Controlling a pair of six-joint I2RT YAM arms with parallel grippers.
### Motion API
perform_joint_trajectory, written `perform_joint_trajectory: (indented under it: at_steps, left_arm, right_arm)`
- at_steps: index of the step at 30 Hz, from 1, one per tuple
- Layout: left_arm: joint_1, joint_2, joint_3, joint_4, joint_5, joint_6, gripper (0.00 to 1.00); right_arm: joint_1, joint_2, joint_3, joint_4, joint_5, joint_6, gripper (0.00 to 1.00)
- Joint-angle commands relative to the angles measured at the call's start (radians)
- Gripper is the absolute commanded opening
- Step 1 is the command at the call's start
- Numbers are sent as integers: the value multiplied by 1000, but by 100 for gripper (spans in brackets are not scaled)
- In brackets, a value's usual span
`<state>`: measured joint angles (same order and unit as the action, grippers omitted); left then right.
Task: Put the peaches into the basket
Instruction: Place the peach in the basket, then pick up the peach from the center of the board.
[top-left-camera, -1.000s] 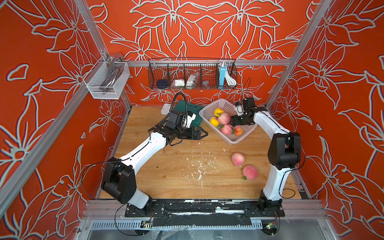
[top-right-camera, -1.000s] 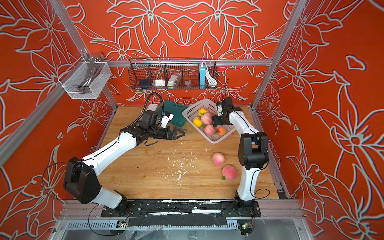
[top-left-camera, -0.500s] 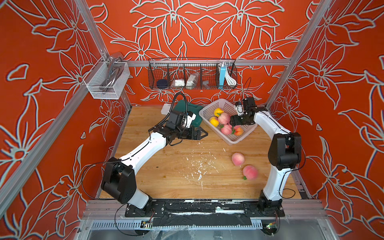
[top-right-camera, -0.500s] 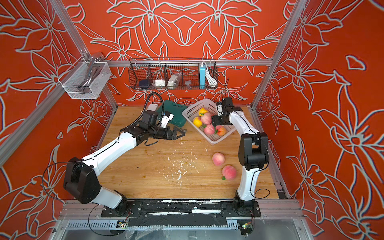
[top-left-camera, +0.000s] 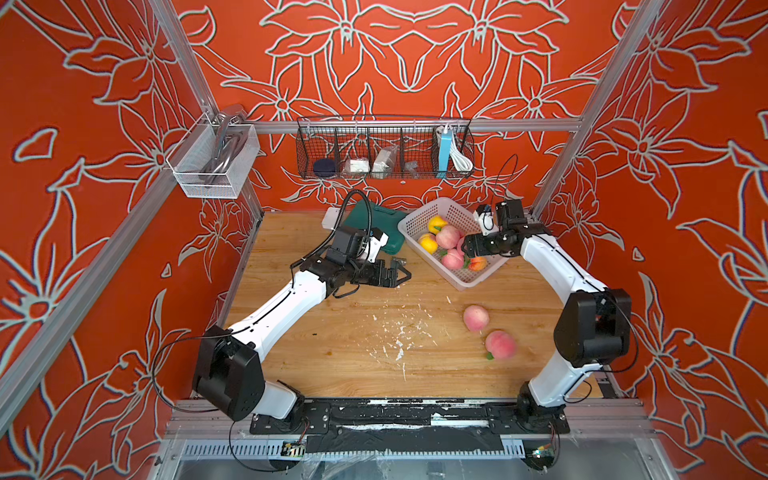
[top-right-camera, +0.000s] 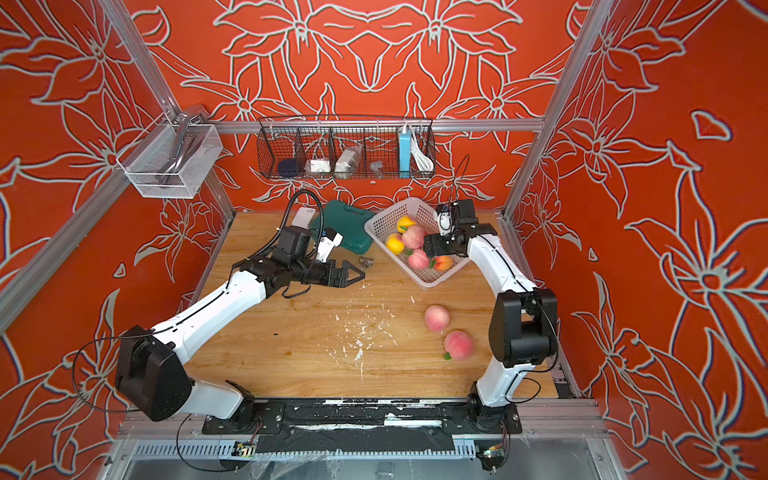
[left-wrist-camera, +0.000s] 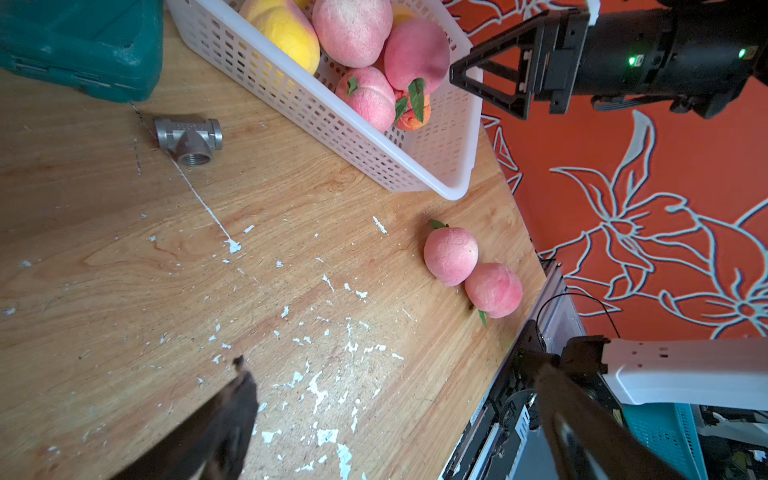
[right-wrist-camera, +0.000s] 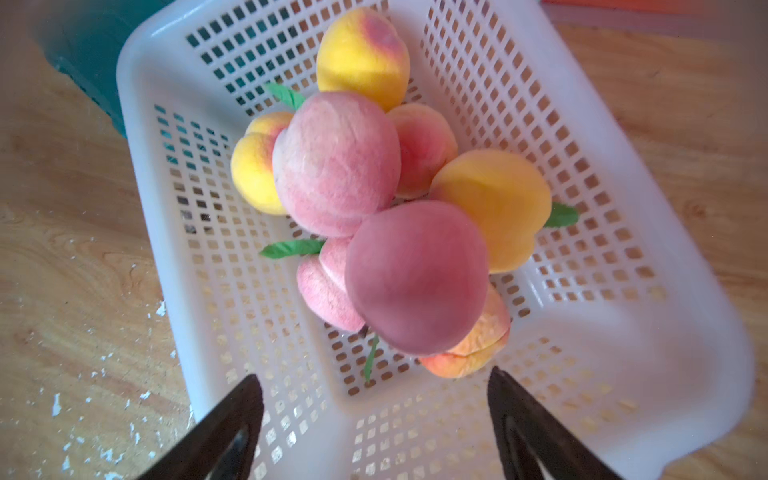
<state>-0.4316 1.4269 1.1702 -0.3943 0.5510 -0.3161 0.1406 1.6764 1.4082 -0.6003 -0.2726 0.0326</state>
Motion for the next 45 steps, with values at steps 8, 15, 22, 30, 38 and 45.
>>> perform_joint_trajectory:
  at_steps: [8,15,22,30,38,45]
  left_arm:
    - [-18,-99,-42,-32,16,26,99]
    - [-52,-110,-77,-28,23,1,99]
    - [-92,-96,-90,3,70,-52,99]
    - [-131,-50,-96,87,137,-113,99]
    - [-136,-27,-79,110,165,-120,99]
    - [-138,-22,-94,144,199,-142,99]
  right_arm:
    - [96,-253,-211,-110,34,64,89]
    - [129,-364,-297,-156,75,120,89]
    - [135,-413,-387,-179,90,153,89]
    - [134,-417,-470,-178,125,175,89]
    - [134,-398,-514,-177,115,192,89]
    - [134,-361,-545,-160,105,201,90]
